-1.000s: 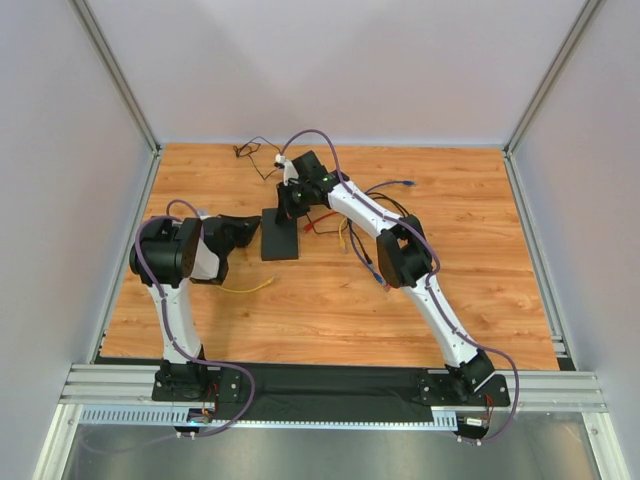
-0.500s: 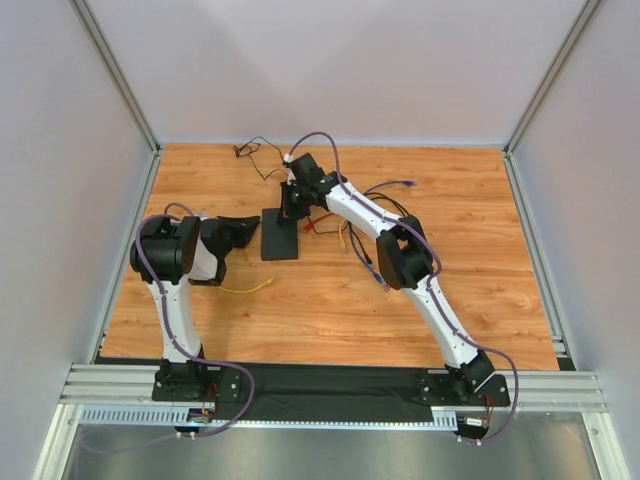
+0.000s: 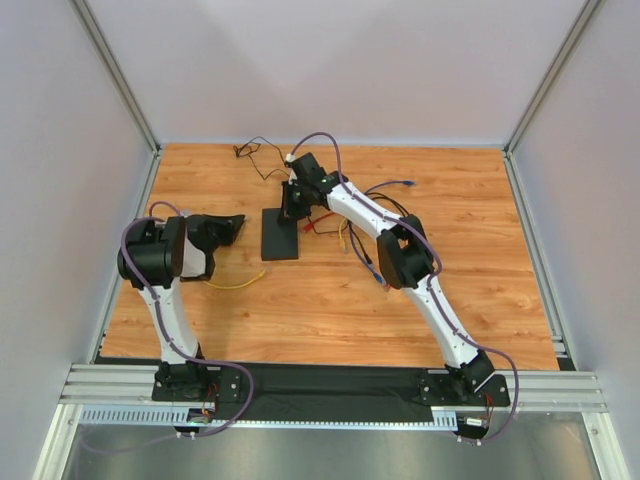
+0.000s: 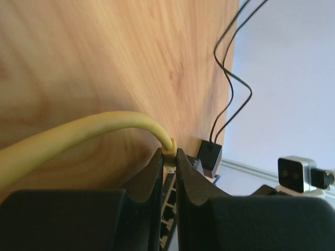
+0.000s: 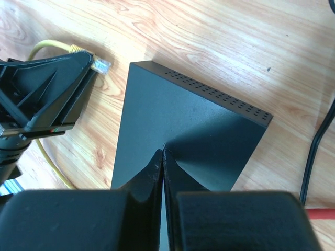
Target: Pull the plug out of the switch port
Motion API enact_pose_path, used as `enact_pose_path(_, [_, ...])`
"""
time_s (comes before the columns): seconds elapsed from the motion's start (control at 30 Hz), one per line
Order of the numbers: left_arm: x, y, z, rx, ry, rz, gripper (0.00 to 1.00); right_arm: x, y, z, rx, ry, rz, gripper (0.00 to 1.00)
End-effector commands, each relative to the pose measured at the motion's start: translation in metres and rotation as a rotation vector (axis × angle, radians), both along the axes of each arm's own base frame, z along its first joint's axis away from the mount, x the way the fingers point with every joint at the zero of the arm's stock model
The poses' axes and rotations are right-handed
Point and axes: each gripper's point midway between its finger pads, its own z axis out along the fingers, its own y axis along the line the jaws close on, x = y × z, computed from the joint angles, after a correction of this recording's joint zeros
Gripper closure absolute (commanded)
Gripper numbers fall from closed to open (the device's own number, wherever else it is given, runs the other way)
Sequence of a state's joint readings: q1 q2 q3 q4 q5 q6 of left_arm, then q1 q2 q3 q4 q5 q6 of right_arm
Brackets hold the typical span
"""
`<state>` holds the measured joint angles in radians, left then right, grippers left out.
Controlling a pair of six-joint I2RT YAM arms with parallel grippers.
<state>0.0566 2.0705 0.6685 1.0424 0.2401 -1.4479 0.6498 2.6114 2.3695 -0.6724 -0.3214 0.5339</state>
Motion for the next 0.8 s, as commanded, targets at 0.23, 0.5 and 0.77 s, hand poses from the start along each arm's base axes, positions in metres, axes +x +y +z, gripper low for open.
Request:
enact_pose_path(0.23, [-0.030,-0.080,0.141,0.362,-0.202,-0.326,1.00,0.013,-0.024,0.018,-0.005,-0.111,0.049,0.93])
enact_pose_path(0.5, [-0.096,-0.163,0.238,0.532,-0.379,-0.577,1.00,0.044,-0.168,0.126,0.146,-0.235,-0.320,0.84])
enact_pose_path(0.77, [-0.113,-0.300,0.265,0.549,-0.457,-0.930,1.00,0.011,-0.356,0.151,0.013,-0.332,-0.635,0.76])
